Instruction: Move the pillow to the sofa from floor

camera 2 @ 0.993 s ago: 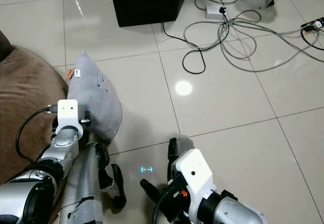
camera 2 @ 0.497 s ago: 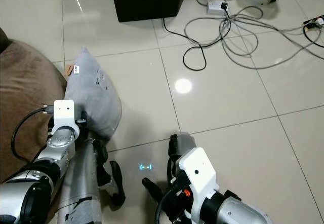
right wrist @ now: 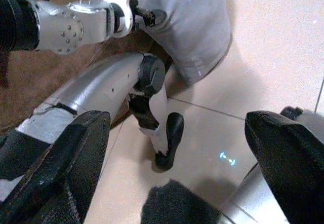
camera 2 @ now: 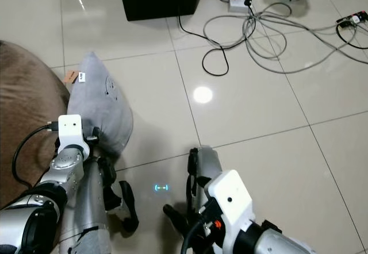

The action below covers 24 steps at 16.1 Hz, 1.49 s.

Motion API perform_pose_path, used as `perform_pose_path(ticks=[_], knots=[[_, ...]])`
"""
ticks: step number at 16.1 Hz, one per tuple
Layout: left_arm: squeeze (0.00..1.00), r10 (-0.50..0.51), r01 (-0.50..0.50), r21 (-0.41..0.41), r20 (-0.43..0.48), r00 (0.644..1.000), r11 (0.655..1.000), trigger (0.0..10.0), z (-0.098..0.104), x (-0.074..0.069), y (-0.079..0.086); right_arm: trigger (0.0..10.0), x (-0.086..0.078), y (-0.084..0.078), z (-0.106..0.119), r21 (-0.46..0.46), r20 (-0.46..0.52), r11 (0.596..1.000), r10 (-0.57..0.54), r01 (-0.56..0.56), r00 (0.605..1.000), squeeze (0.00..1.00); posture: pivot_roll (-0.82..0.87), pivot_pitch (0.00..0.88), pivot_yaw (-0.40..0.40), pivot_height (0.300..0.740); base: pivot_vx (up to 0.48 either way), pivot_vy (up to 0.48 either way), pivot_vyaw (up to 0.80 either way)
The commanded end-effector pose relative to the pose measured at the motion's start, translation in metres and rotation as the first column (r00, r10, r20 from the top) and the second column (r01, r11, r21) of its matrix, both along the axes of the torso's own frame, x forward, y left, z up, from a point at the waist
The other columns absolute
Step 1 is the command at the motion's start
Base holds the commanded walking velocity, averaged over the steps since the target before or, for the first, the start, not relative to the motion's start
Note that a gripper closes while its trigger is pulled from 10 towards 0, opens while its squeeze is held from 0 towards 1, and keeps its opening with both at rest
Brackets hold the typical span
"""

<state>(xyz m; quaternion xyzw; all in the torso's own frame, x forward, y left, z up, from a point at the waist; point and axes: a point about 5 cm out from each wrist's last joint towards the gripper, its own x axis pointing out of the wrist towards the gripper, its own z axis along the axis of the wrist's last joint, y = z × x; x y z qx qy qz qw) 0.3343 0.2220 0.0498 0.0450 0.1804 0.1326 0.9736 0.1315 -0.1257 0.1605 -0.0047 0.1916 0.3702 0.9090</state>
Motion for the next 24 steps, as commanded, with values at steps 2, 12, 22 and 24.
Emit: perform_pose_path(ticks=[2, 12, 22, 24], knots=[[0.00, 0.012, -0.012, 0.001, -0.077, 0.997, 1.000, 5.7, -0.016, -0.013, 0.006, 10.0, -0.007, -0.005, 0.002, 0.000, -0.009, 1.000, 0.004, -0.004, 1.000, 0.00, -0.34, 0.400, -0.063, 0.538, 0.000, 0.000, 0.00], [0.00, 0.039, -0.035, 0.050, -0.069, 0.997, 0.998, 0.0, -0.015, -0.015, 0.015, 10.0, -0.013, -0.016, 0.010, 0.053, 0.007, 0.997, 0.059, -0.059, 0.998, 0.00, -0.34, 0.391, -0.087, 0.538, 0.000, 0.000, 0.00], [0.00, 0.060, -0.056, 0.065, -0.064, 0.996, 0.996, 0.0, -0.015, -0.018, 0.019, 10.0, -0.016, -0.019, 0.013, 0.073, 0.011, 0.994, 0.076, -0.076, 0.997, 0.00, -0.34, 0.378, -0.092, 0.538, 0.000, 0.000, 0.00], [0.00, 0.056, -0.052, 0.061, -0.060, 0.997, 0.997, 0.0, -0.014, -0.016, 0.019, 10.0, -0.016, -0.019, 0.013, 0.072, 0.012, 0.995, 0.073, -0.074, 0.997, 0.00, -0.34, 0.377, -0.088, 0.538, 0.000, 0.000, 0.00]])
